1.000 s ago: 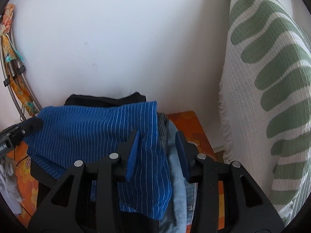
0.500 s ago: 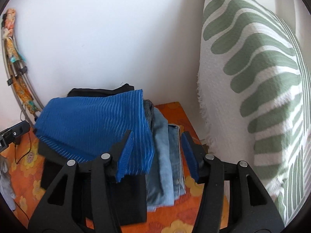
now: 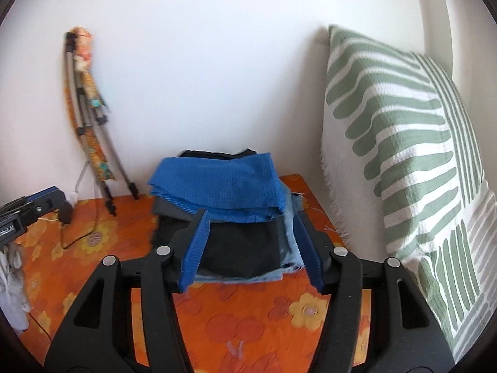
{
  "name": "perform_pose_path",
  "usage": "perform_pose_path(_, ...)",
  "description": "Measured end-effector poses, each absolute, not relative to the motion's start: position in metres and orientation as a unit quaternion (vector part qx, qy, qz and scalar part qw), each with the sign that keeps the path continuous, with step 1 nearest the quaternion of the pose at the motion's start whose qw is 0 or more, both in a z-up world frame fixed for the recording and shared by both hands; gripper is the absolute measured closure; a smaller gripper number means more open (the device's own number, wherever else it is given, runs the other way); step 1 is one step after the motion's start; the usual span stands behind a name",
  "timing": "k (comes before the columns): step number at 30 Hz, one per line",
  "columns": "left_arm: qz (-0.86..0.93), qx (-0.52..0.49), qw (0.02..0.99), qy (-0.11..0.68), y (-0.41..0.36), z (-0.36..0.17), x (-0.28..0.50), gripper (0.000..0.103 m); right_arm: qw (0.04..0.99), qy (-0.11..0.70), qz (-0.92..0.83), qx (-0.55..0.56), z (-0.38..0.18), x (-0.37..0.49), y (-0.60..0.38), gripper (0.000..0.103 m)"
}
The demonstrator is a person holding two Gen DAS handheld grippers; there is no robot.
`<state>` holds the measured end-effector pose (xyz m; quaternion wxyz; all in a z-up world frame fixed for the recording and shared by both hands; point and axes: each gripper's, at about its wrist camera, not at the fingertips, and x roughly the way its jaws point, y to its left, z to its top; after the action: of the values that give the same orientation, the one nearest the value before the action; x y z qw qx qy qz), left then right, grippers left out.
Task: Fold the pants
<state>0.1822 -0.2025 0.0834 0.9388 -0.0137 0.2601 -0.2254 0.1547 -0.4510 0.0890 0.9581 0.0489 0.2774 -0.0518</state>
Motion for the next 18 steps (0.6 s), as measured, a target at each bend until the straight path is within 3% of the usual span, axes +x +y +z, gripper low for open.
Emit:
perform_pose_path(2,-0.23,-0.01,0.94,0.251,-0.199,0.09,0.165,0.049,0.961,0.269,-0.046,0.056,0.099,0.135,-0.44,0.043)
perform_pose_path(18,-0.238,0.002,0.947,0.216,-0.158,0.114,0.041,0.023,0.974,0.219,-0.033,0.048,0.129,0.016,-0.369,0.018)
